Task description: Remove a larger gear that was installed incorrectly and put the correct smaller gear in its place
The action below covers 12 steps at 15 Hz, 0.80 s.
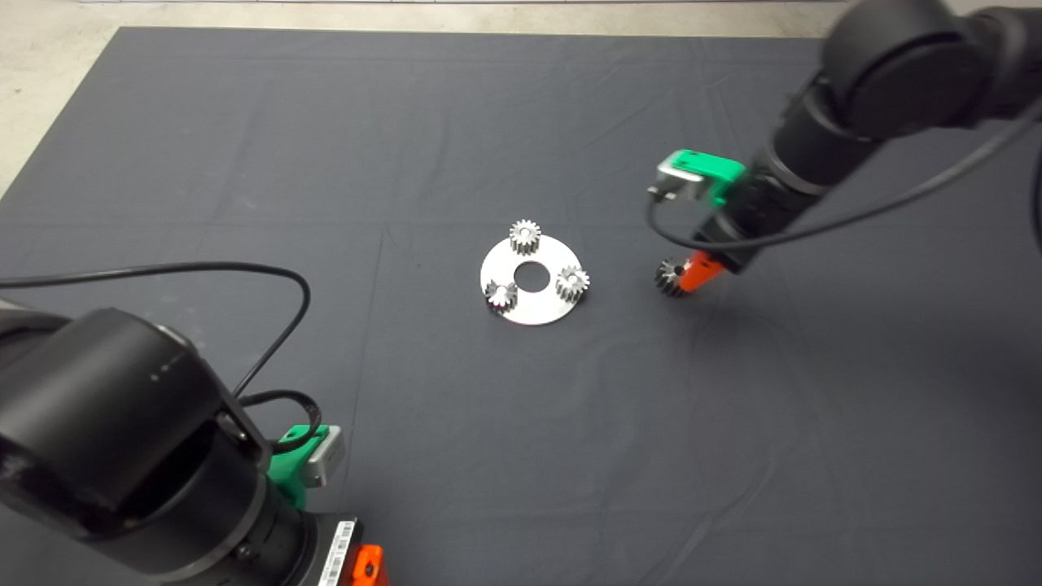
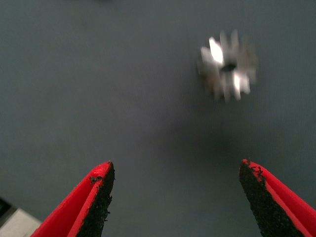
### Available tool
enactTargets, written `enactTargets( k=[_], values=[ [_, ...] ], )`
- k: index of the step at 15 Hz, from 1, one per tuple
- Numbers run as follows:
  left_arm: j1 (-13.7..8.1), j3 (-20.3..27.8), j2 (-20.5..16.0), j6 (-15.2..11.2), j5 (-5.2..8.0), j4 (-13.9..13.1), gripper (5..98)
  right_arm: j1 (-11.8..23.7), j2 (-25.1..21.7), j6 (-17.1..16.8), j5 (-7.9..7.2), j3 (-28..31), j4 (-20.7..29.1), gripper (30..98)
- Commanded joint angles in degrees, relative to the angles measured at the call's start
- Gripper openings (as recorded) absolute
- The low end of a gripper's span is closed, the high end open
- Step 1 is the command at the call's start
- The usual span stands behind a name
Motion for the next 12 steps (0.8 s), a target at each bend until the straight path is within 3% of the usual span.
enactTargets(
  k=[1, 2, 3, 5, 6, 12],
  values=[
    [-0.75, 1.03, 0.13, -0.14, 0.11, -0.85, 98.2, 1.68, -12.41, 21.62, -4.66, 24.72, 7.81, 67.3],
    [-0.75, 1.03, 0.37, -0.13, 0.25, -0.85, 98.2, 1.68, -12.95, 25.91, -6.29, 29.84, 7.8, 67.9],
    [-0.75, 1.03, 0.03, -0.13, 0.2, -0.85, 98.2, 1.68, -13.02, 31.43, -7.86, 33.66, 7.97, 72.5],
    [-0.75, 1.03, 0.39, -0.06, 0.64, -0.85, 98.2, 1.77, -12.91, 38.82, -8.49, 37.32, 10.1, 73.8],
    [-0.93, 1.03, 0.9, 0.13, 0.64, -0.85, 98.2, 1.77, -13.29, 40.34, -8.49, 37.32, 11.25, 76.5],
    [-1.48, 1.03, 2.73, 0.82, 0.64, -0.85, 98.2, 1.66, -13.92, 40.49, -9.13, 37.32, 11.58, 83.4]
  ],
)
